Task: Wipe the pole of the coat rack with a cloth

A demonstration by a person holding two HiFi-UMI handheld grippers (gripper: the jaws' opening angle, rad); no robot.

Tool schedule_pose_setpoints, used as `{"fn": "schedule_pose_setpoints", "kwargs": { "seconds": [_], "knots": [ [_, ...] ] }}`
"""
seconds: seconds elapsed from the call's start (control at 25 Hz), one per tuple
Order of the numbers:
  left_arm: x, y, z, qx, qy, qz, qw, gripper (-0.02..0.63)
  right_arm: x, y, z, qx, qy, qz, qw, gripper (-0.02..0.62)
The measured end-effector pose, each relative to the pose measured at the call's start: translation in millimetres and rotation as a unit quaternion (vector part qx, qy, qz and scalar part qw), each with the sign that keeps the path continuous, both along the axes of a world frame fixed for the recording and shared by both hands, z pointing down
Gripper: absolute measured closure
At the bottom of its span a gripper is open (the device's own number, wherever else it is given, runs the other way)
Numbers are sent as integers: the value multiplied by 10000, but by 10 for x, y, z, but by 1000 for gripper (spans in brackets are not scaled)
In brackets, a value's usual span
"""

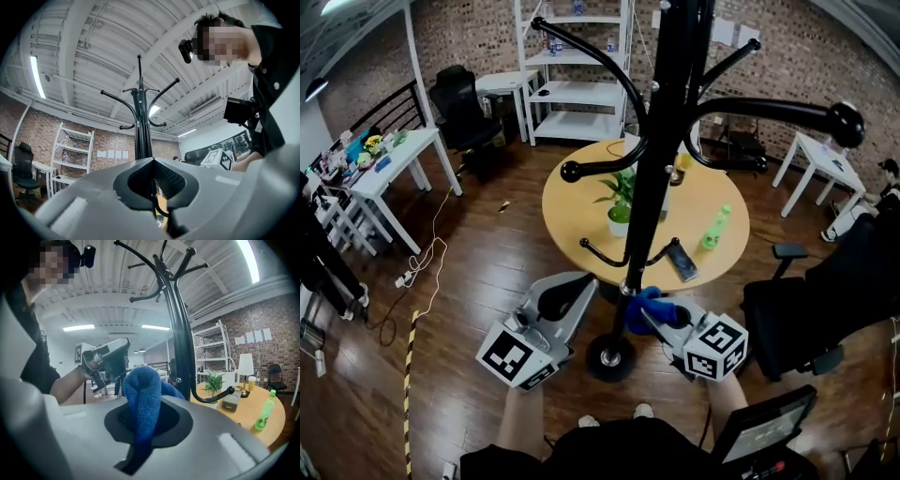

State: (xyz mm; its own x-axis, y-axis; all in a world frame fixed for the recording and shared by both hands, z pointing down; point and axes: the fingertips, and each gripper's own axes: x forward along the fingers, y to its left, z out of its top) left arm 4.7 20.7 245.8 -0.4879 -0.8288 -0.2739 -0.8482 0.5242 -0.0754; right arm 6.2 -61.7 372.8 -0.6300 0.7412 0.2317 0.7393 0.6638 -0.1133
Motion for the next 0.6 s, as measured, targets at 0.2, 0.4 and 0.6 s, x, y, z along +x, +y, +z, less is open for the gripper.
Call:
{"fn": "schedule_pose_setpoints", "kwargs": {
  "seconds": [0.2,0.4,0.6],
  "knots": [
    [-60,102,51,126,23,211,9997,612,-160,16,80,203,-348,588,9975,573],
    [-382,71,154,37,114,291,9995,612,-375,-33,161,452,-510,785,9946,574],
    [-681,-87,70,-210,-71,534,9983,612,-535,25,140,545,-687,572,9945,574]
  ]
}}
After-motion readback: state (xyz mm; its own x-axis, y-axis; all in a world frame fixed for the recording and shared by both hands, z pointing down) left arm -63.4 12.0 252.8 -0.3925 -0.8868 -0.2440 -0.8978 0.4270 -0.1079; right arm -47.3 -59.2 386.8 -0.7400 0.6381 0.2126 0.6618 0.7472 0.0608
